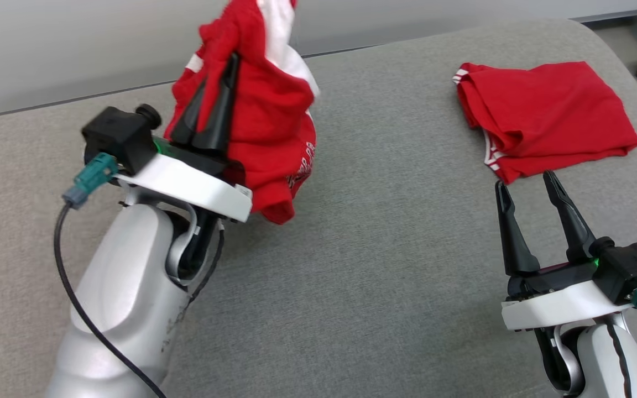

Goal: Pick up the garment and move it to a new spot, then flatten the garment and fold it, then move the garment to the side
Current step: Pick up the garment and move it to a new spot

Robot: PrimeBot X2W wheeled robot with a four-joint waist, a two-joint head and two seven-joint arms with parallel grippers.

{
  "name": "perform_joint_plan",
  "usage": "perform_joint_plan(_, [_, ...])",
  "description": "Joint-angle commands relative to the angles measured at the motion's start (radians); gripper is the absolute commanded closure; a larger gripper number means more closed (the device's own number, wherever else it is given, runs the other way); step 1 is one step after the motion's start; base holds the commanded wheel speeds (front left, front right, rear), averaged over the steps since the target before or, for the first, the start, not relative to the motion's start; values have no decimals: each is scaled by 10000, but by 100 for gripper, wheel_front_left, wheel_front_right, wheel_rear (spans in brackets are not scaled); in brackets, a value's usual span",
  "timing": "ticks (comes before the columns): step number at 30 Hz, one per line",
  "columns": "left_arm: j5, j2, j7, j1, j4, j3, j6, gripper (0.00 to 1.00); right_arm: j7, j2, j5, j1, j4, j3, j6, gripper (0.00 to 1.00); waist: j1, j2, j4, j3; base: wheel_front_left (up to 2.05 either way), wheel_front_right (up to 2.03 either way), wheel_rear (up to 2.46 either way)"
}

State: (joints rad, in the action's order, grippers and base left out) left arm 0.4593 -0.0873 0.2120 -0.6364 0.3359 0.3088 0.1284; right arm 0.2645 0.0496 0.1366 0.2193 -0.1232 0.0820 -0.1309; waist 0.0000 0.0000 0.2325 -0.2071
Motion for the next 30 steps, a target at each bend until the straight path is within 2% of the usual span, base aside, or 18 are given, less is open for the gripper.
perform_joint_plan(1, [-113,-60,71,158,-22,69,28,100,-1,31,88,-30,25,7,4,0,0,0,167,-8,0,0,0])
perform_joint_plan(8, [-1020,-296,243,297,231,1004,25,100,1,28,276,-22,124,-28,4,0,0,0,521,-147,0,0,0])
perform_joint_plan(13, [-1659,-360,458,720,848,1421,-160,100,-1,30,314,27,118,-55,4,0,0,0,597,-353,0,0,0])
perform_joint_plan(17, [-1669,-226,516,1078,1683,1406,-355,100,-1,30,325,126,174,-24,4,0,0,0,583,-576,0,0,0])
perform_joint_plan(25, [-1282,99,532,1427,2438,1179,-300,100,-1,29,266,98,127,66,4,0,0,0,364,-745,0,0,0])
perform_joint_plan(26, [-1276,127,531,1452,2482,1173,-298,92,1,31,254,81,120,72,4,0,0,0,320,-728,0,0,0])
perform_joint_plan(27, [-1263,154,533,1494,2541,1181,-308,69,-1,31,235,63,102,91,4,0,0,0,283,-702,0,0,0])
perform_joint_plan(28, [-1264,188,534,1521,2564,1198,-310,24,-1,31,208,45,78,115,4,0,0,0,247,-669,0,0,0])
perform_joint_plan(29, [-1270,211,534,1545,2577,1191,-354,0,-1,31,182,32,56,142,4,0,0,0,215,-630,0,0,0])
perform_joint_plan(30, [-1268,224,533,1590,2589,1196,-378,0,-1,32,171,21,37,164,4,0,0,0,179,-582,0,0,0])
